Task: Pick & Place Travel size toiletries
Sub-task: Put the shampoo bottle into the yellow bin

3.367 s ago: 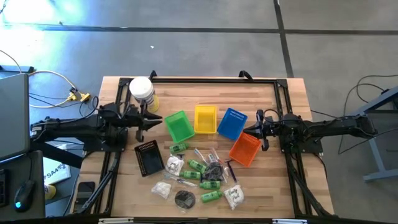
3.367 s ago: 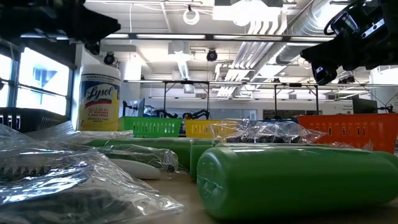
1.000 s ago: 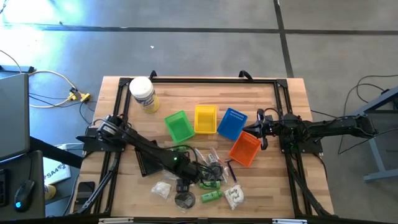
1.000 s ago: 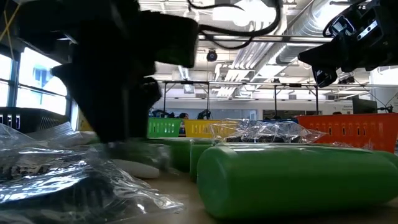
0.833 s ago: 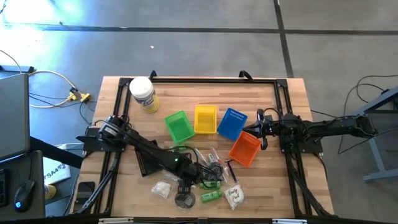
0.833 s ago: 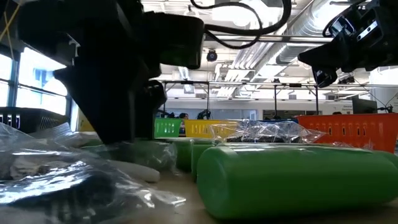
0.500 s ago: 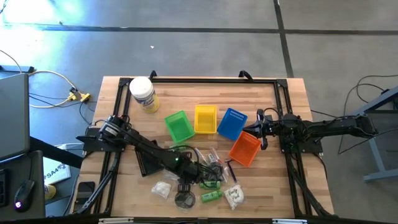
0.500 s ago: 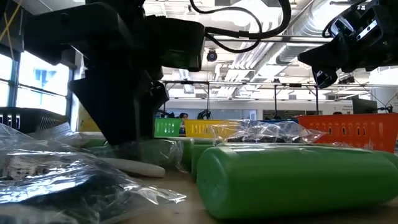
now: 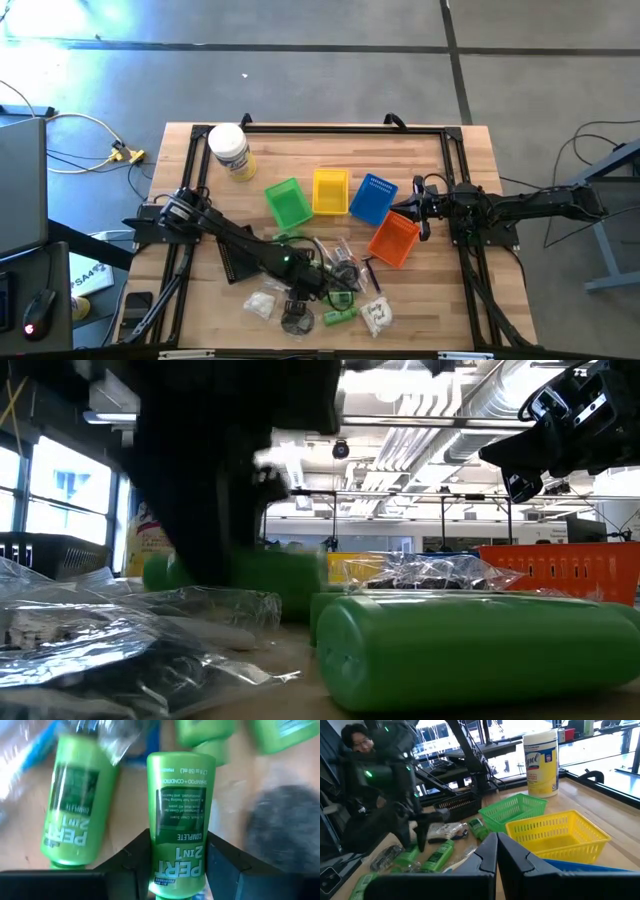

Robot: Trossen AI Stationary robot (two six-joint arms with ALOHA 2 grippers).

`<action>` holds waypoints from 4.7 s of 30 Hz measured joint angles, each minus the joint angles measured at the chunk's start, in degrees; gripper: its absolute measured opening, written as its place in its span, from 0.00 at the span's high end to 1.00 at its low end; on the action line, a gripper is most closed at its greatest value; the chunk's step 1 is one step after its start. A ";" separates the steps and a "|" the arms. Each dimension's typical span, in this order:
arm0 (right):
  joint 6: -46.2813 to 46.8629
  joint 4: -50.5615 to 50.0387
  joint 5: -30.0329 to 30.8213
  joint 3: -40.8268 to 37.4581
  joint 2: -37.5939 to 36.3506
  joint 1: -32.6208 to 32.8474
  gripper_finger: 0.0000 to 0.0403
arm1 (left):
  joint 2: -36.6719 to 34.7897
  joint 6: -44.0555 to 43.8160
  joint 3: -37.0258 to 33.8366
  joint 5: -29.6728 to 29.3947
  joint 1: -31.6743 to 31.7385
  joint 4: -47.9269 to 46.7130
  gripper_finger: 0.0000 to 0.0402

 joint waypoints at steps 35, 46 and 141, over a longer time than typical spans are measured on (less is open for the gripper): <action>0.04 -1.07 -1.44 0.00 0.00 0.00 0.99 | -71.47 8.07 -56.59 -15.82 4.25 40.16 0.66; 0.04 -1.16 -1.44 0.00 0.39 0.00 0.99 | -75.41 4.93 -58.22 -25.39 6.55 40.58 0.66; 2.75 -6.69 -4.44 0.00 0.38 0.00 0.99 | 6.27 96.33 16.17 -2.66 36.82 -11.63 0.45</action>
